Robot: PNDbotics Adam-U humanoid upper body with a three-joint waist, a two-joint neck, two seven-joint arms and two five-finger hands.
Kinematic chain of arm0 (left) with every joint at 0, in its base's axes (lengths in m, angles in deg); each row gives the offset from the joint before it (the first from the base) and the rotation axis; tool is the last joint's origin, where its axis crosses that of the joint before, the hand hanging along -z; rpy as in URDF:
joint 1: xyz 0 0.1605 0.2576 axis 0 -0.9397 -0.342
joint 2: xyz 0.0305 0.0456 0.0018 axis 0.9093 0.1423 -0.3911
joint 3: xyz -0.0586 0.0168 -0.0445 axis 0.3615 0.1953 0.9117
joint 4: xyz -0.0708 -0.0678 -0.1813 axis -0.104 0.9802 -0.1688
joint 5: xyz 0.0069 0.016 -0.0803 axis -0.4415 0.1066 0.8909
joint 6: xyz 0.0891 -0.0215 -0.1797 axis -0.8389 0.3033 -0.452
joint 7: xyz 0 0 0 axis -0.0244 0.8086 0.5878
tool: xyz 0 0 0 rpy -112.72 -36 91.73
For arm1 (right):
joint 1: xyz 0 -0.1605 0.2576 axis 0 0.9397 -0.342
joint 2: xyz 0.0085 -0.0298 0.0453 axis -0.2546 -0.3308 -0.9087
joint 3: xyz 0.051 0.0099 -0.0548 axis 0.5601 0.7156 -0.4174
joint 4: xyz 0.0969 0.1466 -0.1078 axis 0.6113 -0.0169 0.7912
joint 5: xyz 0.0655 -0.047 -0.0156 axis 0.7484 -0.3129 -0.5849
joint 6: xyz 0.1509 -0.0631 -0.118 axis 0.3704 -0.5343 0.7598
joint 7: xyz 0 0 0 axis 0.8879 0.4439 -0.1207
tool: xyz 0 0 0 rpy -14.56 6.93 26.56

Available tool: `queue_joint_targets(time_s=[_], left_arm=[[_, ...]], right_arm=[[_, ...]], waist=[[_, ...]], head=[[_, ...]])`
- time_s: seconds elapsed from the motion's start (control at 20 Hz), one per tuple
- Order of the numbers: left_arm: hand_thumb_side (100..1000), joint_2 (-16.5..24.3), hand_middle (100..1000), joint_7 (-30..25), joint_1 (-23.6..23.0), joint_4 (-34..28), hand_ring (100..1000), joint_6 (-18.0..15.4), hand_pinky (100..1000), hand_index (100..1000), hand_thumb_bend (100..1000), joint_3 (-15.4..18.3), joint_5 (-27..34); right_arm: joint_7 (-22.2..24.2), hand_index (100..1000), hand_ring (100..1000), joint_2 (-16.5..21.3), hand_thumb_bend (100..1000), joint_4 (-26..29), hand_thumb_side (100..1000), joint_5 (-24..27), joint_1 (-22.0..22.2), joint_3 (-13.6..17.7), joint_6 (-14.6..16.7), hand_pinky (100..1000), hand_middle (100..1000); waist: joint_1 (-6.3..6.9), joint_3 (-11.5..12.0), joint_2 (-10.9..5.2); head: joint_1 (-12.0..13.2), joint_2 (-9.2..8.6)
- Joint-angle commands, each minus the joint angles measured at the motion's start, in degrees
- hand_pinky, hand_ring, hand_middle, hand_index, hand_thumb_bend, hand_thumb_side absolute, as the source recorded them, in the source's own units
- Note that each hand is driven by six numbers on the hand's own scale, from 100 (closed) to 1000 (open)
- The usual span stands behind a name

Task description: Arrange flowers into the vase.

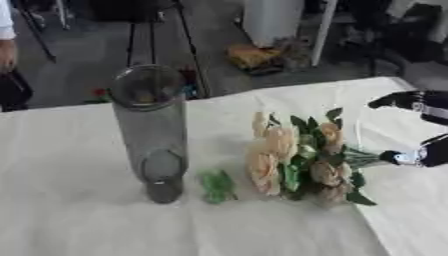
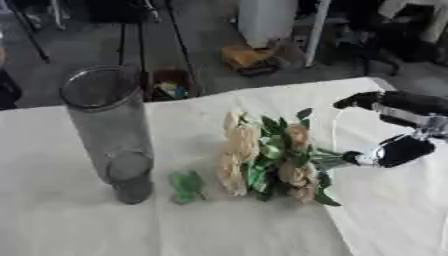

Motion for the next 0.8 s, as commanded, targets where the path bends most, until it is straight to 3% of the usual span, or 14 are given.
queue_joint_targets(time_s=[0.05,0.4,0.8], left_arm=[[1000,0.17,858,-0.24,0.64,-0.69,790,0.03,702,921,100,-0.26,0.18],[1000,0.16,859,-0.33,0.67,-0.69,790,0.04,702,921,100,-0.37,0.2],[1000,0.09,860,-0.54,0.72,-0.69,791,0.09,703,921,100,-0.64,0.06]], right_arm=[[-0.16,1000,995,2.71,493,-1.82,343,-0.66,-1.35,0.07,1.2,938,921],[-0.34,1000,991,2.55,491,-3.72,350,-1.02,-2.17,-0.25,2.09,937,919],[-0.68,1000,991,1.37,495,-10.4,347,-2.86,-5.56,-1.35,4.31,937,919]], waist=[[-0.32,0.17,-0.77],[-0.16,0.59,-0.43],[0.15,1.52,0.43]], head=[[-0.28,-0.93],[-0.56,-1.52],[-1.44,-2.79]])
